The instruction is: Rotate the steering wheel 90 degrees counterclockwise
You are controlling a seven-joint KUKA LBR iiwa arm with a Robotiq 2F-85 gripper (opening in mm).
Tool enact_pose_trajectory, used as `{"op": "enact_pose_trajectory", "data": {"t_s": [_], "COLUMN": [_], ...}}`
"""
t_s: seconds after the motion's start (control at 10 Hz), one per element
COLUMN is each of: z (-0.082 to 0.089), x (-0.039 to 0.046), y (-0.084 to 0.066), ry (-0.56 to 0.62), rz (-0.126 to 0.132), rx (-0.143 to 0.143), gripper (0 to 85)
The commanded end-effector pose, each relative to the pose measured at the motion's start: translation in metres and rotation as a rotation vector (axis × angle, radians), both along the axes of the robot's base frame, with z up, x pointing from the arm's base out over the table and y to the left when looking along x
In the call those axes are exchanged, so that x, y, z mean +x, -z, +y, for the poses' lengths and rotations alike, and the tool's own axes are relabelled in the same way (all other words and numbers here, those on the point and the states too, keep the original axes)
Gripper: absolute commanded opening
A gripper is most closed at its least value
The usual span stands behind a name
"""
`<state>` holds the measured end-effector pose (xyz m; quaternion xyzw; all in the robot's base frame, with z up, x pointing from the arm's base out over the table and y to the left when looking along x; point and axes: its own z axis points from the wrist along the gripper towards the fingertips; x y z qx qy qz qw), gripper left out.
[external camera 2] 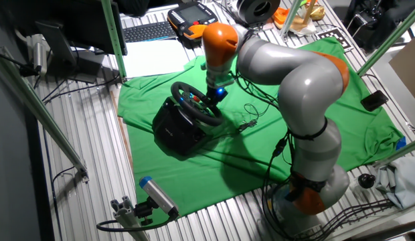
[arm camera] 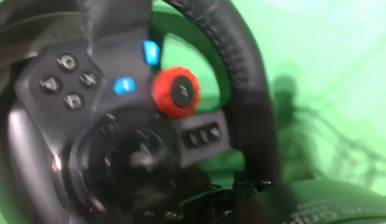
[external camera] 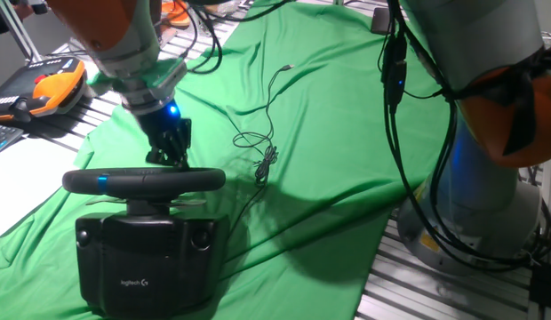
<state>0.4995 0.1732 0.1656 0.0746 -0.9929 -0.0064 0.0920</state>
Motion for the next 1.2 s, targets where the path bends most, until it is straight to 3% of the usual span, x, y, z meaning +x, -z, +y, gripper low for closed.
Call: {"op": "enact_pose_trajectory", "data": {"t_s": [0.0,0.4,0.6,0.7,1.1], "z": [-0.003,-0.019,-0.029,-0.035,-0.053], "x": [-0.0017,-0.0040,-0.0035,-0.0018,0.0004], "y": [-0.008,-0.035,-0.050,-0.059,-0.065], "ry": [-0.007,-0.029,-0.014,-0.009,0.042], "rz": [-0.015,-0.062,-0.067,-0.070,-0.017], "rx": [-0.009,-0.010,0.023,0.025,0.095], "gripper": [0.0,0.0,0.0,0.0,0.0]}}
